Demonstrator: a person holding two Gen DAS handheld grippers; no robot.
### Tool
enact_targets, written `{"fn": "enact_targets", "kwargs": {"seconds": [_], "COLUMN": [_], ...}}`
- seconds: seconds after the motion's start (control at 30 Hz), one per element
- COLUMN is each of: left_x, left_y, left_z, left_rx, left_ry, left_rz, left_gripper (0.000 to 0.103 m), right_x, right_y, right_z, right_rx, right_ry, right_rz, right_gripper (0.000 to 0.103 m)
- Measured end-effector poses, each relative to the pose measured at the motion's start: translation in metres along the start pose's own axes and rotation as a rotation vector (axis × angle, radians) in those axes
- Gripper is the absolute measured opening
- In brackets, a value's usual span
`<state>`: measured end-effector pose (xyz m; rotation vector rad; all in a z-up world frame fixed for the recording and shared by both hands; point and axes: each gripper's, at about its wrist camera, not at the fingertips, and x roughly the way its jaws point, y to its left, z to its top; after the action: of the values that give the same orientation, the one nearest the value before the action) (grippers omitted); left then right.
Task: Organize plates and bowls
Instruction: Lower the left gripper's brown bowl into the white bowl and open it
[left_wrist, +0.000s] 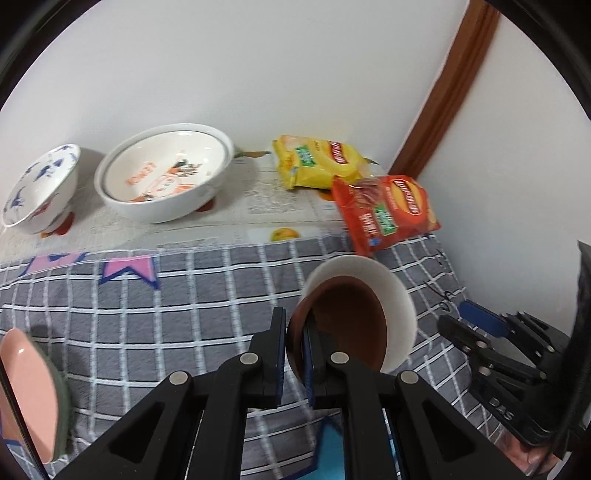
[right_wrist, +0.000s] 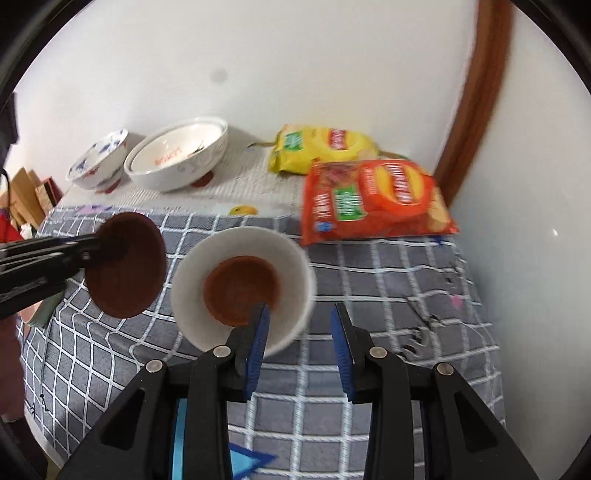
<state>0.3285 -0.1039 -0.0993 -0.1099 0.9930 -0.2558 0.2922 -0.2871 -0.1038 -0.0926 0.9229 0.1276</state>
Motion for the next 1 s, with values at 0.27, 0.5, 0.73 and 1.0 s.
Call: {"fn": "enact_targets", "kwargs": {"seconds": [0.27, 0.5, 0.73, 1.0], "left_x": [0.032, 0.056, 0.072, 0.079], "left_y": [-0.021, -0.022, -0.019, -0.020], "left_z": [0.006, 0.006, 0.007, 0.006], "left_rx": [0.002, -0.009, -0.025, -0.020], "left_ry": [0.037, 0.070, 0.091, 0.097], "left_rz": [-0.025, -0.027, -0.031, -0.029], "left_gripper": [0.008, 0.008, 0.008, 0.008], "right_x": [-0.011, -0.005, 0.002, 0.004], "right_y": [-0.042, -0.051, -0.052, -0.057], "right_z": [-0.023, -0.039, -0.047, -0.050], "right_rx": [0.102, 0.148, 0.184, 0.217], "right_ry": [-0.013, 0.006, 0.024, 0.028], "right_rz": [-0.015, -0.005, 0.018, 0.028], "right_gripper": [0.034, 0.034, 0.034, 0.034]}}
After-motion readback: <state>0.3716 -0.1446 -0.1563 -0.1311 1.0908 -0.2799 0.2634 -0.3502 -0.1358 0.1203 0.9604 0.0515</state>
